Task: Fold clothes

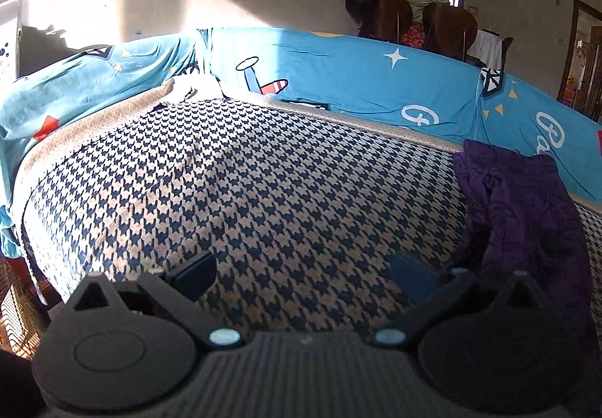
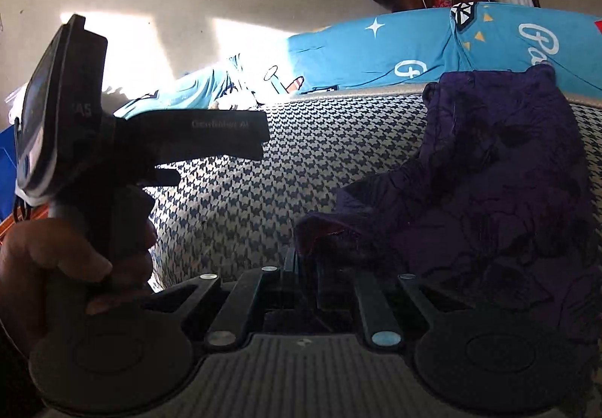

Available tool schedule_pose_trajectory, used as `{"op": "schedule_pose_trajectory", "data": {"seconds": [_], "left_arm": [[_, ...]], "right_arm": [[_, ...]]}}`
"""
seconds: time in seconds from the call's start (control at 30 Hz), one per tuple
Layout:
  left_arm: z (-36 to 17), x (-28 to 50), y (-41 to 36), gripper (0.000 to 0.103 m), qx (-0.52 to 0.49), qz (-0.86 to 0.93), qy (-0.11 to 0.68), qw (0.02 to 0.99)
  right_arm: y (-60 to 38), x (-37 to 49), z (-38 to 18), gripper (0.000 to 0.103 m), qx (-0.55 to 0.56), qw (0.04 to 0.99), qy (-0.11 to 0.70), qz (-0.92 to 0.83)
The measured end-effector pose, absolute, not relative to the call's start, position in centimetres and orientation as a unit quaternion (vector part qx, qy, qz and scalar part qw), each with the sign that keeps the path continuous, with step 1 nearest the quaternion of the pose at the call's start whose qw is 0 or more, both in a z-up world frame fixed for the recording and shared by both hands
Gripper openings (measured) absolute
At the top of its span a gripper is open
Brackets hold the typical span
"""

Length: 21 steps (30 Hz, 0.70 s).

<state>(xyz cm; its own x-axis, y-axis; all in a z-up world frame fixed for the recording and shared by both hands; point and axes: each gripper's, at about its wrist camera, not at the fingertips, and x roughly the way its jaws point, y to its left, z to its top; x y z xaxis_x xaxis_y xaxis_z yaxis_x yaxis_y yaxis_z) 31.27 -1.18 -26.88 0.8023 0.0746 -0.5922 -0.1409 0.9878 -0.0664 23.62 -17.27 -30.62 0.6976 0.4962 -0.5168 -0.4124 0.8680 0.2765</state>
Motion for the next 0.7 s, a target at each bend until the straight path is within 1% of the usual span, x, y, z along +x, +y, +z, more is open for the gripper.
{"op": "schedule_pose_trajectory", "data": {"seconds": [0.27,0.43,0.53,0.6,0.7], "left_arm": [[-26.9,30.9,-1.4,0.103,-0.053,0.054,0.306,0.949],[-27.1,31.0,-1.6,0.103,-0.052,0.046,0.314,0.947],[-27.2,31.0,-1.8,0.103,-0.051,0.037,0.316,0.947],[-27.3,31.0,-1.9,0.103,-0.055,0.025,0.319,0.946],[-27.2,30.8,-2.4,0.103,-0.053,0.005,0.318,0.947]], "right_arm": [[-15.9,23.7,-30.7,0.011,0.051,0.916,0.301,0.26],[-15.1,24.5,-32.2,0.012,0.001,0.911,0.322,0.259],[-14.9,24.6,-33.2,0.016,-0.023,0.903,0.337,0.265],[-14.7,24.2,-33.2,0.022,-0.042,0.901,0.335,0.273],[-14.9,24.0,-33.0,0.025,-0.031,0.894,0.342,0.287]]}}
